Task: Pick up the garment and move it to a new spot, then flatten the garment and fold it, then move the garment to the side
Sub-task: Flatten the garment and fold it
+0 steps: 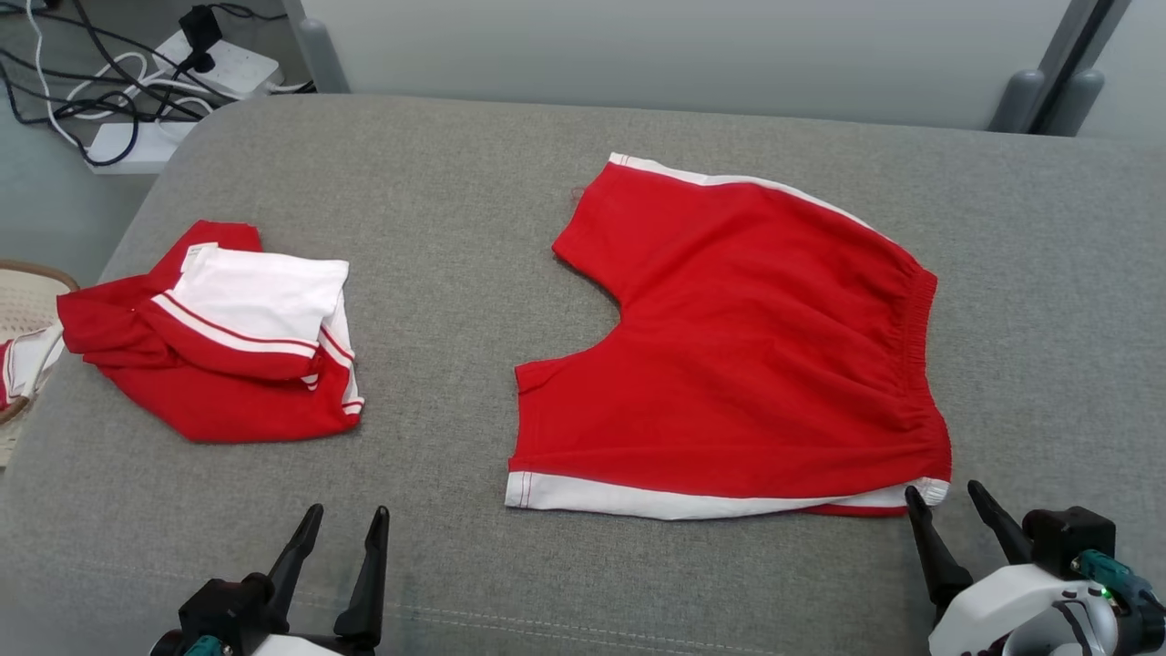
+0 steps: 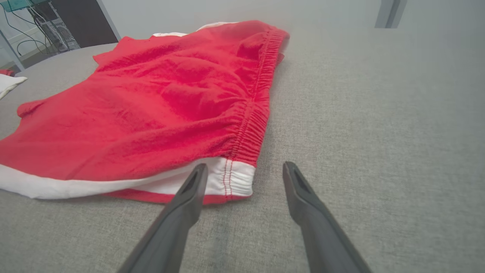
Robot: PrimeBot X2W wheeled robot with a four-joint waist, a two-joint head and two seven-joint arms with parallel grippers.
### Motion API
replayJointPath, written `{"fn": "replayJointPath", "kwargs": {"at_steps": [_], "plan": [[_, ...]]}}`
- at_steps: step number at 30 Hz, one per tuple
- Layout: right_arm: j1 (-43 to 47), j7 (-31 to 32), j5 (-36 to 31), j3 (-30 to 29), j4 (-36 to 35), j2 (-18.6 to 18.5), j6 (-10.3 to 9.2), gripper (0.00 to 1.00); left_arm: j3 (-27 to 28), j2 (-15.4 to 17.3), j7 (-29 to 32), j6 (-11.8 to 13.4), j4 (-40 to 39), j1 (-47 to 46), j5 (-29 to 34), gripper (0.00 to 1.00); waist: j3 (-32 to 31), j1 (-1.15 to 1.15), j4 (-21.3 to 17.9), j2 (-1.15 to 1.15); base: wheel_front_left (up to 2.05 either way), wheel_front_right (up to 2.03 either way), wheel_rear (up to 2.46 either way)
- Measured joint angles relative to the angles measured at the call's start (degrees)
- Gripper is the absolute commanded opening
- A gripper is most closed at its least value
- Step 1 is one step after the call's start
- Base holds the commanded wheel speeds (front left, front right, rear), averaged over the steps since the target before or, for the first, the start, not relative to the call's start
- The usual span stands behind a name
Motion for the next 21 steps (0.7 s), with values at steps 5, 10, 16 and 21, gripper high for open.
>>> {"fn": "replayJointPath", "kwargs": {"at_steps": [5, 10, 16, 21], "plan": [[-1.5, 0.0, 0.45, 0.3, 1.37, -0.51, 0.01, 1.0, -0.23, 0.16, 0.0, 0.0, -0.2, -0.21, -0.38, 1.0, 1.69, 0.0, 1.51, 0.0, 0.0, 0.0, 0.0], [-2.63, 0.0, 1.01, 2.35, 2.33, -1.11, 0.01, 0.97, -0.34, 0.21, 0.0, 0.0, -0.31, -0.6, -0.4, 1.0, 2.65, 0.0, 2.18, 0.0, 0.0, 0.0, 0.0], [-3.21, 0.0, 1.92, 4.38, 2.2, -2.09, 0.01, 0.35, -0.8, -0.01, 0.0, 0.0, -0.35, -1.64, -0.4, 1.0, 3.08, 0.0, 1.73, 0.0, 0.0, 0.0, 0.0], [-3.21, 0.0, 2.09, 7.03, 0.76, -3.33, 0.01, 0.0, -2.38, -0.01, 0.0, 0.0, 0.2, -1.75, -1.1, 1.0, 3.26, 0.0, 0.02, 0.0, 0.0, 0.0, 0.0]]}}
